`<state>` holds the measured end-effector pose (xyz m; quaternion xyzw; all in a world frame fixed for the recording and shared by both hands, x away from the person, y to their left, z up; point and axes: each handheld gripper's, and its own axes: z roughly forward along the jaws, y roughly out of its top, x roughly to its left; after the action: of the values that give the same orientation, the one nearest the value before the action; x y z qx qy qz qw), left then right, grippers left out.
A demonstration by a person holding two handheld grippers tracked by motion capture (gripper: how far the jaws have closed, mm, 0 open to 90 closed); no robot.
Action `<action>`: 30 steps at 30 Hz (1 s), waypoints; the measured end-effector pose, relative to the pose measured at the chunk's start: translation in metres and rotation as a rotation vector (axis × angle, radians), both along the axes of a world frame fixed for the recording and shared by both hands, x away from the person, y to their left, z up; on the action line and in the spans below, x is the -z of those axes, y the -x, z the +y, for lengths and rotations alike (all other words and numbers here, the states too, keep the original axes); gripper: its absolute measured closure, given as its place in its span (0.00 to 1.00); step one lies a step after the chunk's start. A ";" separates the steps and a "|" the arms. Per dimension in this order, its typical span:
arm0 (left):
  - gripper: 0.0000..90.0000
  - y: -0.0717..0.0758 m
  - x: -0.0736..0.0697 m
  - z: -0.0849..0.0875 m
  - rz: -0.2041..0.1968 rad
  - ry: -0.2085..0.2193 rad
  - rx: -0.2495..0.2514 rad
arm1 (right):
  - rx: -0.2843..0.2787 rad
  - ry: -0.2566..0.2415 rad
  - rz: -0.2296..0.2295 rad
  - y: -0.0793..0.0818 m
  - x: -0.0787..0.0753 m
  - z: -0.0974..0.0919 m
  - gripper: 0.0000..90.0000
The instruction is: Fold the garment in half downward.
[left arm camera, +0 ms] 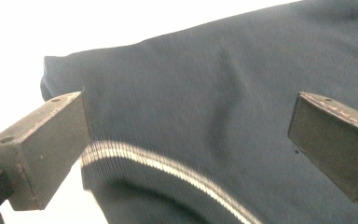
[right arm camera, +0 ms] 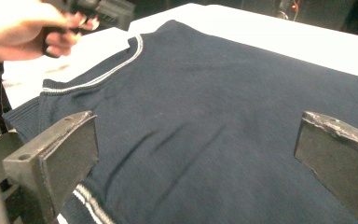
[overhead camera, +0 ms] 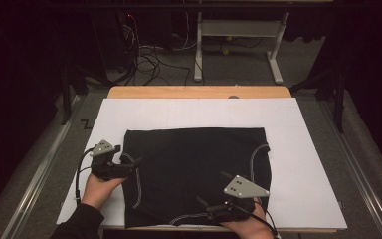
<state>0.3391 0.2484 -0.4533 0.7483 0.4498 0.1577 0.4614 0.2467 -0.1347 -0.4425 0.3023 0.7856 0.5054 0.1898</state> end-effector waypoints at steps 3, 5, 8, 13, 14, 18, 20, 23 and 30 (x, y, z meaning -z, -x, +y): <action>0.00 -0.008 -0.007 -0.003 -0.010 0.004 0.006 | -0.022 0.022 -0.007 -0.005 -0.001 0.016 0.00; 0.00 -0.013 -0.013 -0.006 -0.014 0.000 0.015 | -0.037 0.032 -0.012 -0.007 -0.002 0.025 0.00; 0.00 -0.020 -0.019 -0.009 -0.013 -0.014 0.021 | -0.055 0.029 -0.012 -0.009 -0.002 0.036 0.00; 0.00 -0.029 -0.032 -0.012 -0.013 -0.019 0.030 | -0.076 0.029 -0.001 -0.010 -0.001 0.052 0.00; 0.00 -0.031 -0.036 -0.012 -0.014 -0.020 0.030 | -0.081 0.030 0.003 -0.009 0.000 0.054 0.00; 0.00 -0.037 -0.044 -0.010 -0.014 -0.008 0.029 | -0.102 0.029 0.014 -0.009 0.000 0.064 0.00; 0.00 -0.040 -0.047 -0.007 -0.015 0.001 0.025 | -0.111 0.033 0.015 -0.009 -0.001 0.068 0.00; 0.00 -0.044 -0.048 -0.002 -0.014 0.009 0.015 | -0.125 0.040 0.021 -0.009 0.001 0.074 0.00; 0.00 -0.056 -0.042 0.013 0.005 0.005 -0.025 | -0.154 0.043 0.035 -0.008 0.006 0.090 0.00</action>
<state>0.3954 0.2619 -0.4113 0.7418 0.4609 0.1604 0.4600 0.2550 -0.0448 -0.4488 0.2456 0.8204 0.4962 0.1429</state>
